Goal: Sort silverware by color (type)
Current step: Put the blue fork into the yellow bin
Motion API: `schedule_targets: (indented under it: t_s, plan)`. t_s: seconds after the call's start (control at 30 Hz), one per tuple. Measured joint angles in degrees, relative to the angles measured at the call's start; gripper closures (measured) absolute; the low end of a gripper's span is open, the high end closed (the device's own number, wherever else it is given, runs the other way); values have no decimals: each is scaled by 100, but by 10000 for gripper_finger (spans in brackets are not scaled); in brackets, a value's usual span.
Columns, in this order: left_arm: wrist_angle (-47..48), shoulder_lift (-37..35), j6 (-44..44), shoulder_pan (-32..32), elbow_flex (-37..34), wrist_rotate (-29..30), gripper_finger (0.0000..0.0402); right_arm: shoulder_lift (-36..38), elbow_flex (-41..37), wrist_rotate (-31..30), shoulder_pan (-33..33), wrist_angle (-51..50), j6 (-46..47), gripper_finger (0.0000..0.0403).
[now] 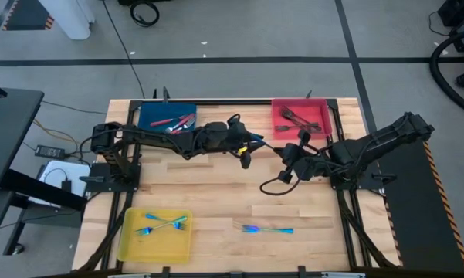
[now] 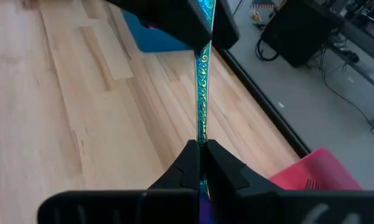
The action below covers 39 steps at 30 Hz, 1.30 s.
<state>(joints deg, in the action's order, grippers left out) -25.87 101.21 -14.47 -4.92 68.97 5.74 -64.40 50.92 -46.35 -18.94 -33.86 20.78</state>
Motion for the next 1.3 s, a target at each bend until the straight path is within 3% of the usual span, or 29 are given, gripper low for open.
schedule_targets:
  t_s: [0.23,0.5,0.83,1.3]
  plan:
    - [-170,0,190,-55,0,0,294,-2,0,-29,7,224,-130,388]
    - [-187,-6,452,-43,5,-91,390,-13,-4,30,172,376,-341,388]
    - [-153,-4,772,-43,2,-238,398,-20,-4,760,426,424,-433,381]
    - [386,-50,1265,-44,-9,-407,401,17,9,878,439,749,-433,314]
